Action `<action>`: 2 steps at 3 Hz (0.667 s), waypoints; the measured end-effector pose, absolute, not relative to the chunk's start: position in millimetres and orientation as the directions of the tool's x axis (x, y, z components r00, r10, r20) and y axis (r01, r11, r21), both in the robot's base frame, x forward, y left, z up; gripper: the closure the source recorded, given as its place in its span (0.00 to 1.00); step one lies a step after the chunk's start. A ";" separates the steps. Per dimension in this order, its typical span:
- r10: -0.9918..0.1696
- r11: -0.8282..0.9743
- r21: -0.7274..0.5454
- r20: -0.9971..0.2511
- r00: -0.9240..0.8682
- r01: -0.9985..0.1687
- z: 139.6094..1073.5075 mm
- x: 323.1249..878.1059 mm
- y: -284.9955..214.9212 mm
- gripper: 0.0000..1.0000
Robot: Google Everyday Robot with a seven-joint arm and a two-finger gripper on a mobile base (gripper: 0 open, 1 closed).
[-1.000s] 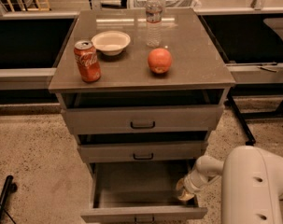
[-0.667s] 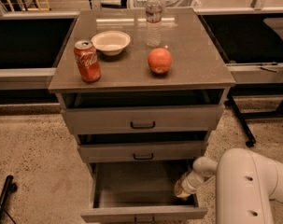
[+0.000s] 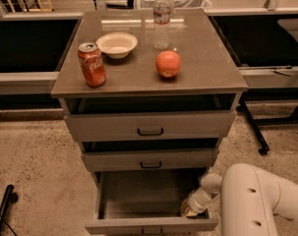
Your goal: Open bottom drawer
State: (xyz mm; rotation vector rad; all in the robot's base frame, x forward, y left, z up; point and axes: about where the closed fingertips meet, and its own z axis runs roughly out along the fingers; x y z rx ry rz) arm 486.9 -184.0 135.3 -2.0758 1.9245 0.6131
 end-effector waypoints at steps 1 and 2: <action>-0.885 -0.096 0.127 -0.465 0.026 -0.987 135.2 475.7 -182.2 1.00; -0.881 -0.092 0.134 -0.472 0.018 -0.987 150.8 457.6 -186.0 1.00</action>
Offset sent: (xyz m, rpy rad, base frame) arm -0.0591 -0.0122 0.0487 0.0239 0.0391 -0.0232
